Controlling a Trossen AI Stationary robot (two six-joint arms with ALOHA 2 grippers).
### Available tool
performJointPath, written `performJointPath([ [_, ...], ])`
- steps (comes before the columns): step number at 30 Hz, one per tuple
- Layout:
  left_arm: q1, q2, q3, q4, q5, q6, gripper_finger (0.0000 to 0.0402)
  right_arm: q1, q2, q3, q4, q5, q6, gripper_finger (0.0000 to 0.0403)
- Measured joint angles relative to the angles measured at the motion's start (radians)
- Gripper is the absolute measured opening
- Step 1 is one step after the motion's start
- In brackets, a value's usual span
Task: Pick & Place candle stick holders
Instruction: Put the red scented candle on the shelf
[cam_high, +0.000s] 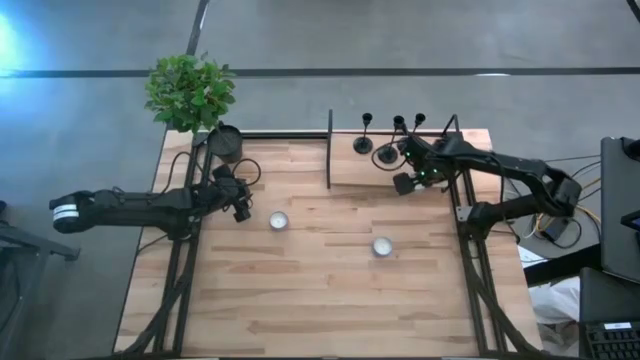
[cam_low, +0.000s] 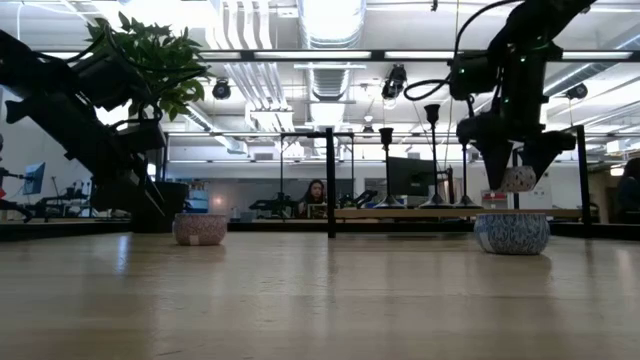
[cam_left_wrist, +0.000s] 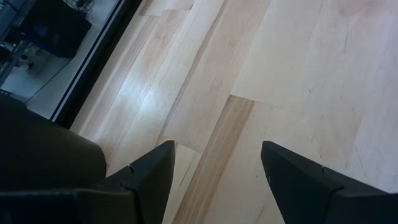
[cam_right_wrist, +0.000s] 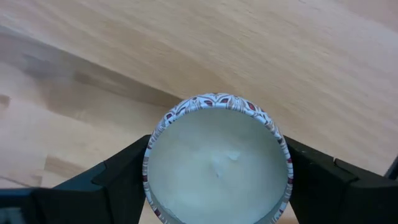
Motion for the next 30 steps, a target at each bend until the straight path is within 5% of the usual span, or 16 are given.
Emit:
performJointPath([
  [30, 0.000, 0.000, 0.000, 0.000, 0.000, 0.000, 0.0245, -0.100, 0.064, 0.021, 0.042, 0.031, -0.275, 0.0297],
])
